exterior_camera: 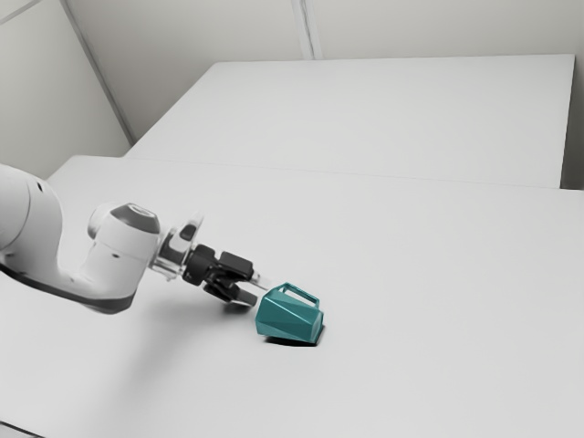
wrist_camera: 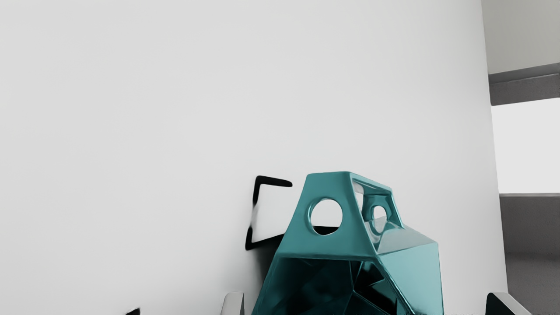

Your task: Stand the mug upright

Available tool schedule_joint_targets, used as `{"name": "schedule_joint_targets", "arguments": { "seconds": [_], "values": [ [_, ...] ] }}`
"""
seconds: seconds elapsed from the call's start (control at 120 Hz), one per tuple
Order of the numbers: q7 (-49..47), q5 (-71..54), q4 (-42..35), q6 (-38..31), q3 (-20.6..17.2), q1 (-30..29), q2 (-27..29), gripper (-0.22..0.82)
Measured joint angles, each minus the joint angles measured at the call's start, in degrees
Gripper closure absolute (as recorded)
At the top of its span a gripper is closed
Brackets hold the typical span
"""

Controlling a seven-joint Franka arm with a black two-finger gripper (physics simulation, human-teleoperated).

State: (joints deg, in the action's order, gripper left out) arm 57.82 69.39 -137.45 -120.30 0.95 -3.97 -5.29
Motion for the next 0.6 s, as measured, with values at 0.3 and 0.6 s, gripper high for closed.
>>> {"name": "schedule_joint_targets", "arguments": {
  "seconds": [0.3,0.6],
  "values": [
    [2.3,5.18,-0.28,-1.39,-1.96,2.52,-0.22,0.0],
    [3.5,7.11,-2.06,-2.65,-3.09,2.97,0.55,0.05]
  ]
}}
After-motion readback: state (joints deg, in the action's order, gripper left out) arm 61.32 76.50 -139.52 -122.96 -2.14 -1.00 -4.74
